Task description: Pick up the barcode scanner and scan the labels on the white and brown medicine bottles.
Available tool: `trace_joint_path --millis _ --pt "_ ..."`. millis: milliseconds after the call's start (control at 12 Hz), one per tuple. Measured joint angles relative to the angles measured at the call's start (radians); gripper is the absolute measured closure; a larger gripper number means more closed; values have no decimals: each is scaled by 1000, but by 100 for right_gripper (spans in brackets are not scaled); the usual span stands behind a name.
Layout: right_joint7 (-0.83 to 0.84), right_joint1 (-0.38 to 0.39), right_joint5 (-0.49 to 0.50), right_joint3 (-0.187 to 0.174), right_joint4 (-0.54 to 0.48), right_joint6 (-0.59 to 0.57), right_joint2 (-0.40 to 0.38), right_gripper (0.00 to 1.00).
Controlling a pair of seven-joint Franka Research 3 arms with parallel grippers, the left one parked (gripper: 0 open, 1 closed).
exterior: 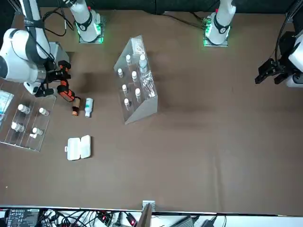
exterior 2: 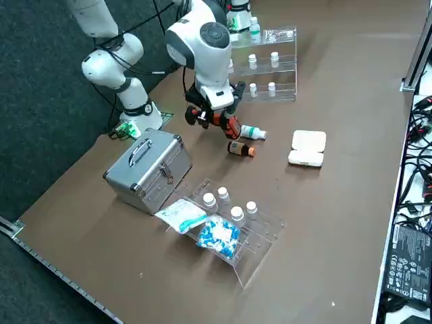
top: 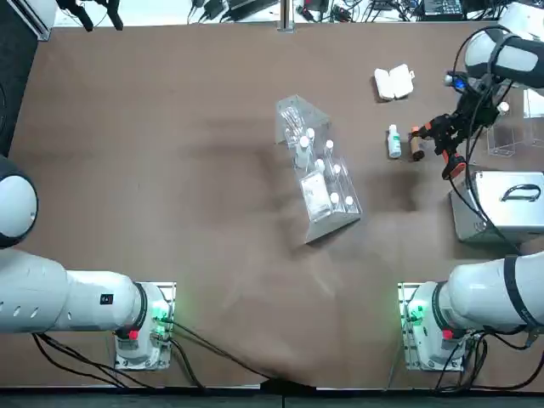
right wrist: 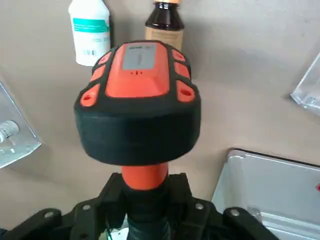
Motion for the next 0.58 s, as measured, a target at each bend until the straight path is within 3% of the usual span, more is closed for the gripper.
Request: trace_joint_path --millis 583 --pt "-3 -9 2 0 0 18 33 58"
